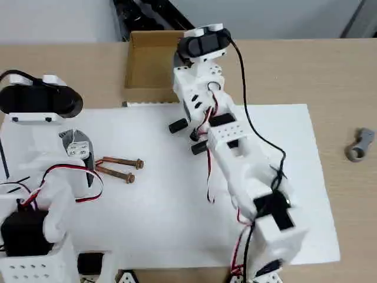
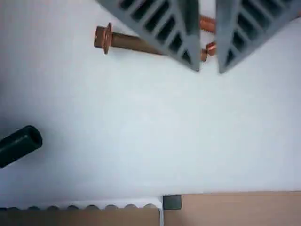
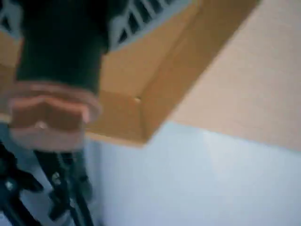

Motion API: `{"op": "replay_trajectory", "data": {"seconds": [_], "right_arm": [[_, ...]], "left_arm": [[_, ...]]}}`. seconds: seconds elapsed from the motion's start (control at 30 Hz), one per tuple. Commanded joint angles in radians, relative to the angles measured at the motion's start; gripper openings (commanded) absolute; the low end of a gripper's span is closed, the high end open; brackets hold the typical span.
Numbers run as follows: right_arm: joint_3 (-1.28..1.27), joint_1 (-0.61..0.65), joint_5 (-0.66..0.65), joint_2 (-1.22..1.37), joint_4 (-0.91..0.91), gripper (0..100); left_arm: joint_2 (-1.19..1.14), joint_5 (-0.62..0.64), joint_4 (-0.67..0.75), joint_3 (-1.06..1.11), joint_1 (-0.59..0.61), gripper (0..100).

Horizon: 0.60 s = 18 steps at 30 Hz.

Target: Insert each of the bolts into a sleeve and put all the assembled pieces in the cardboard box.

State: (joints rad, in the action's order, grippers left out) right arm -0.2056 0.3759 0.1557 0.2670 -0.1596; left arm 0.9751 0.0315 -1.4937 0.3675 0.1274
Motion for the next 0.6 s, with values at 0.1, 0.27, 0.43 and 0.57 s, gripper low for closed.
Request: {"op": "replay_trajectory", "data": {"seconds": [0.1,0.27,0.43,0.57], "right_arm": [[0.187,-0.016,0.002,0.170,-0.031,0.9],[0.235,-0.022,0.002,0.269,-0.031,11.8],[0.236,-0.027,0.005,0.298,-0.031,19.6],[0.239,-0.025,0.006,0.292,-0.031,18.3]], "left_arm": [[0.009,-0.005,0.002,0.018,0.005,1],[0.009,-0.005,0.002,0.039,0.005,1],[0.009,-0.002,0.003,0.039,0.005,1],[0.008,0.000,0.005,0.039,0.002,1]]}}
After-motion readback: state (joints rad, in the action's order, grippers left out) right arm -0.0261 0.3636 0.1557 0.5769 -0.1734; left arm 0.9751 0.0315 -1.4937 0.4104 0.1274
